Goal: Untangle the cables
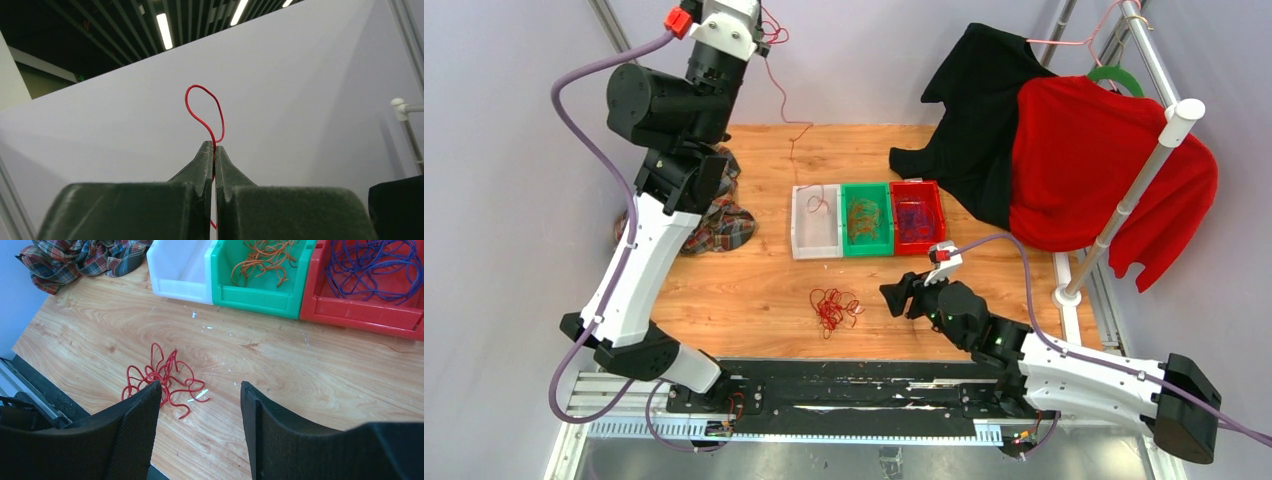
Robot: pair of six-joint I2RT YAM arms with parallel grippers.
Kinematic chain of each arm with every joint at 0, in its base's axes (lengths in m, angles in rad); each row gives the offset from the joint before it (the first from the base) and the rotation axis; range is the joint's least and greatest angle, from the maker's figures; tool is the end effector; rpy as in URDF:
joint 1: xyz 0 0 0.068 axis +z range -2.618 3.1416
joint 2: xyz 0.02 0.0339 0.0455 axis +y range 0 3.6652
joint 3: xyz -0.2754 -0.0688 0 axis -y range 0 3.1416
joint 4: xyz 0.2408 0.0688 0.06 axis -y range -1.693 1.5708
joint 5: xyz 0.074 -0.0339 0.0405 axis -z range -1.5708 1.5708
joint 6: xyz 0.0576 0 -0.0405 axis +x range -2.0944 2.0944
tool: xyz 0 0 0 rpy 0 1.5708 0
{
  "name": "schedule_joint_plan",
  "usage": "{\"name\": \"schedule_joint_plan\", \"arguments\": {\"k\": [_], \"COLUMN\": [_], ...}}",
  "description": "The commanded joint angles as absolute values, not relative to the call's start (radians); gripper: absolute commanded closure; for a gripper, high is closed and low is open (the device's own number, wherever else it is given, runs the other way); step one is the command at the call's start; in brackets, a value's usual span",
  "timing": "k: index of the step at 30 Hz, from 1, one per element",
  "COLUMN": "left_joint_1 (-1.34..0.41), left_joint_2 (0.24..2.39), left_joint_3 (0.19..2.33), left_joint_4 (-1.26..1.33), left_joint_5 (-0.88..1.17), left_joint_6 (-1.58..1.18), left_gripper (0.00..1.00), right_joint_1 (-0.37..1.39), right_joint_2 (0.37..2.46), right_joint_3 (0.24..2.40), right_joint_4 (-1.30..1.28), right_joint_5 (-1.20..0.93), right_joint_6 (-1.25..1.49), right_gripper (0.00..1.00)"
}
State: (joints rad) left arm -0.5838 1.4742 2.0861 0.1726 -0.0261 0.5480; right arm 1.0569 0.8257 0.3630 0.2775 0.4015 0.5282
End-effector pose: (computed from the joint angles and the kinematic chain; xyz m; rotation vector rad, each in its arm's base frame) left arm 0.2088 -0.1361 0.6680 0.4007 0.6770 -0.0237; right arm 0.1181 0.1634 0.2387 -0.1754 1.8026 0.8005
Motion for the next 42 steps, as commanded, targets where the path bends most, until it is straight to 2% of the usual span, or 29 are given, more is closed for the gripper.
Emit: {"name": "schedule_joint_plan", "arguments": {"k": [1,10,14,21,26,33,37,42], "left_joint_1": [-0.572,-0.568,-0.568,-0.568,-0.567,-0.548,-0.547,-0.546], "left_joint_2": [1.462,1.460,1.442,1.390,1.407,1.523,1.488,1.499], "left_joint_3": [2.033,1.925,1.908,1.744,1.668,1.736,1.584,1.530], "left_joint_4": [0.236,0.153,0.034,-0.044,-0.029,-0.071,-0.040,-0.100], "left_joint_5": [-0.040,-0.027,-0.023,-0.057,-0.062,-0.063,-0.047,-0.034], "left_joint_6": [0.614,0.638,0.568,0.509,0.527,0.540,0.524,0.490], "left_gripper": [0.99,1.00,0.99,1.00,1.00,1.00,1.00,1.00], "right_joint_1": [1.045,1.043,1.044,1.042,1.042,1.042,1.040,1.031], "right_joint_2": [0.791,0.721,0.722,0.740,0.743,0.747,0.732,0.730], "right_joint_3": [0.338,0.312,0.311,0.318,0.318,0.316,0.303,0.304], "right_joint_4": [0.253,0.210,0.206,0.215,0.217,0.209,0.205,0.194], "right_joint_5": [0.436,0.488,0.489,0.485,0.485,0.489,0.492,0.491], "right_joint_6": [0.532,0.532,0.529,0.530,0.532,0.537,0.535,0.529], "right_gripper": [0.41,0.41,0.40,0.40,0.41,0.41,0.41,0.41]}}
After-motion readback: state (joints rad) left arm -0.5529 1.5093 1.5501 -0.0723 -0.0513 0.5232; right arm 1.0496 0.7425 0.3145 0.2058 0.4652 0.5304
